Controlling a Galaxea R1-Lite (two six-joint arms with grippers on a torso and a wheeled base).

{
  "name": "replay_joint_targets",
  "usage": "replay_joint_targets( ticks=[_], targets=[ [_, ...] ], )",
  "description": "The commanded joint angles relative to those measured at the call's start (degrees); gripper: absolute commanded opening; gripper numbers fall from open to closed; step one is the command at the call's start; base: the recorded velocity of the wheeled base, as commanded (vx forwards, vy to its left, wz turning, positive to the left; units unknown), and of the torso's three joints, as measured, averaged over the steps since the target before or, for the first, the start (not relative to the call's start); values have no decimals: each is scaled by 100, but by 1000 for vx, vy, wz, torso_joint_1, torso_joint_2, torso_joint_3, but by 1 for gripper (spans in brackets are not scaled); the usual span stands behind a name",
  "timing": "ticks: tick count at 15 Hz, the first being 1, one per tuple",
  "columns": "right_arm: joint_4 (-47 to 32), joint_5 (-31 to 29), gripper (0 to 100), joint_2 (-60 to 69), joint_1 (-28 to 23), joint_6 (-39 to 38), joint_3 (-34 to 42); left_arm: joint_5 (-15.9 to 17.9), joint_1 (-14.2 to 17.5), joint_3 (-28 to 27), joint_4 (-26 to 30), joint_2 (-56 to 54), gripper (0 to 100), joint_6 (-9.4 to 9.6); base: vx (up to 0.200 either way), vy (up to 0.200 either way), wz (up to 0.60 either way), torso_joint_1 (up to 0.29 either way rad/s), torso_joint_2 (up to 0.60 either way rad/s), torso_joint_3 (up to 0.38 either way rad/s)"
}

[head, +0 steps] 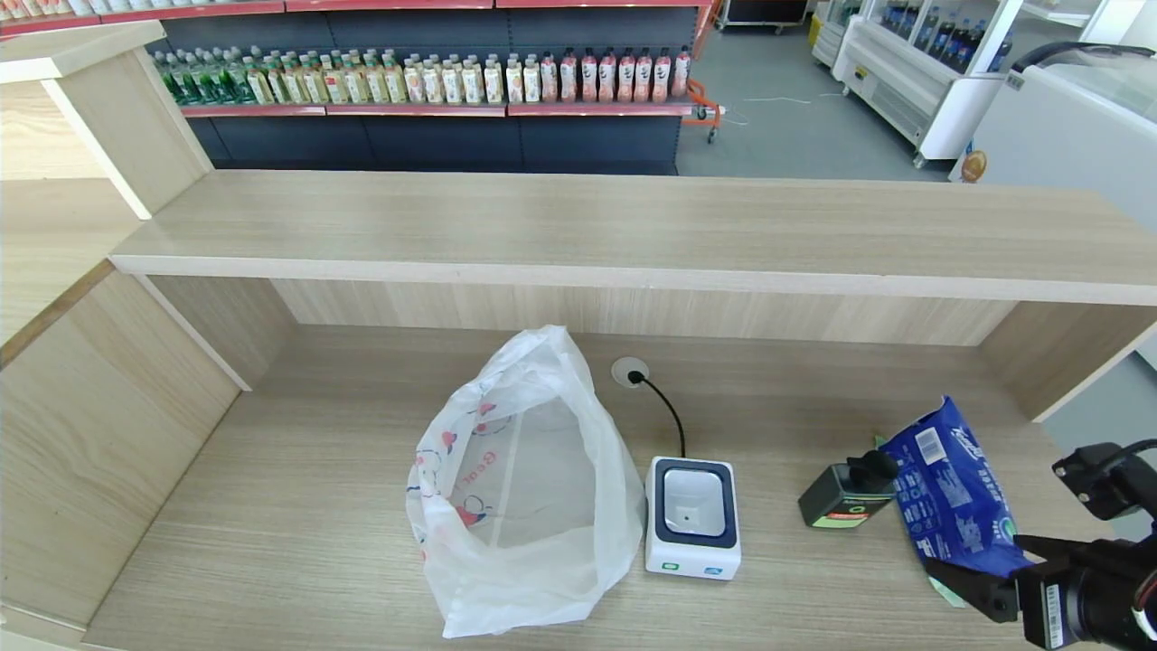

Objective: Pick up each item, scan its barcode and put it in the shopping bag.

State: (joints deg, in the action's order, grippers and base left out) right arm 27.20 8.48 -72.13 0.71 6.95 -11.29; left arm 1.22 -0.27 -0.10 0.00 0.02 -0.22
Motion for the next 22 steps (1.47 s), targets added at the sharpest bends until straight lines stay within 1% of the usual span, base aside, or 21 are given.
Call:
replay_joint_targets(
  ticks=[1,4,6,8,11,12,13,14,18,22],
  targets=[
    [5,13,100,-372,0,131,-31,1,0,1,0,-2,100,-4,0,0,0,0,0,0],
    [5,13,100,-776,-36,166,-304,1,0,1,0,-2,100,-4,0,0,0,0,0,0],
    [75,22,100,-1075,-159,202,-488,1,0,1,0,-2,100,-4,0,0,0,0,0,0],
    [532,136,100,-1470,-194,263,-559,1,0,1,0,-2,100,-4,0,0,0,0,0,0],
    [1350,364,100,-2094,-211,571,-585,1,0,1,0,-2,100,-4,0,0,0,0,0,0],
    [1420,435,100,-2156,-211,571,-594,1,0,1,0,-2,100,-4,0,0,0,0,0,0],
    [1481,725,100,-2279,-211,571,-655,1,0,1,0,-2,100,-4,0,0,0,0,0,0],
    [1429,857,100,-2297,-203,553,-673,1,0,1,0,-2,100,-4,0,0,0,0,0,0],
    [1490,988,100,-2551,-185,580,-682,1,-8,1,0,-2,100,-4,0,0,0,0,0,0],
    [1490,1507,100,-2903,-159,720,-1016,1,-8,1,0,-2,100,-4,0,0,0,0,0,0]
  ],
)
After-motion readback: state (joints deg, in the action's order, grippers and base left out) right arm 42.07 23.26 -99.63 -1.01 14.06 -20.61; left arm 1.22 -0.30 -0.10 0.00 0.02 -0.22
